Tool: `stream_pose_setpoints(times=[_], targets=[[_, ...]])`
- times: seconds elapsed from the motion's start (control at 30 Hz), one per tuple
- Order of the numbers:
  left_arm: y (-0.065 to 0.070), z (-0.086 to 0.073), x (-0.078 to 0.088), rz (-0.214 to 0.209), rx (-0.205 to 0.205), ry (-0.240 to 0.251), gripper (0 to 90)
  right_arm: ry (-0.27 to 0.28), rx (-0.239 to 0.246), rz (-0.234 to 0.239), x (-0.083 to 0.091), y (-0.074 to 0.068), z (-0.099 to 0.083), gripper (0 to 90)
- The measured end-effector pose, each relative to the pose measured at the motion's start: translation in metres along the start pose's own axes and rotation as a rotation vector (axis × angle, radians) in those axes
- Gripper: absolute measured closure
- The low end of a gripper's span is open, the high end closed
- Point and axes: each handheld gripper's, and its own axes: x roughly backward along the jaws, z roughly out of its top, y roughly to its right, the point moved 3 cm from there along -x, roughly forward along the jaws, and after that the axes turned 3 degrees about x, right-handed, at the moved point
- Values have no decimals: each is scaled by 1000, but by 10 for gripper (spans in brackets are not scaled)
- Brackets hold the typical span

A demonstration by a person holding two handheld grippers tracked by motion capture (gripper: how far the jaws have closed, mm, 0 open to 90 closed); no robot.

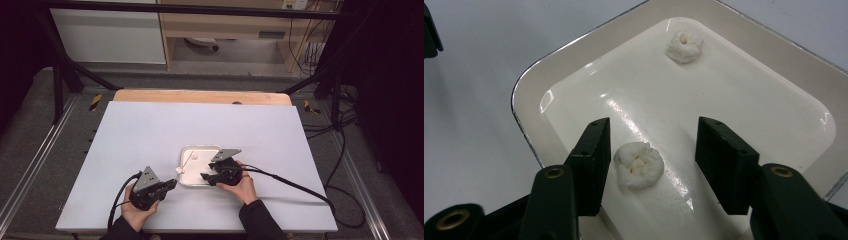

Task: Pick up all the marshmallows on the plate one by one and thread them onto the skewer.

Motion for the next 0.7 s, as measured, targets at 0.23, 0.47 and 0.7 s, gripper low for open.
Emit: stream_pose_setpoints(times=[0.23,0.47,0.7], targets=[[0,0,0,5,1,1,881,-2,31,0,-1,-2,-2,617],[0,0,0,8,7,6,881,6,38,-4,-1,-3,-3,693],[1,-1,-1,9,9,2,881,16,25,6,2,-3,-1,720]])
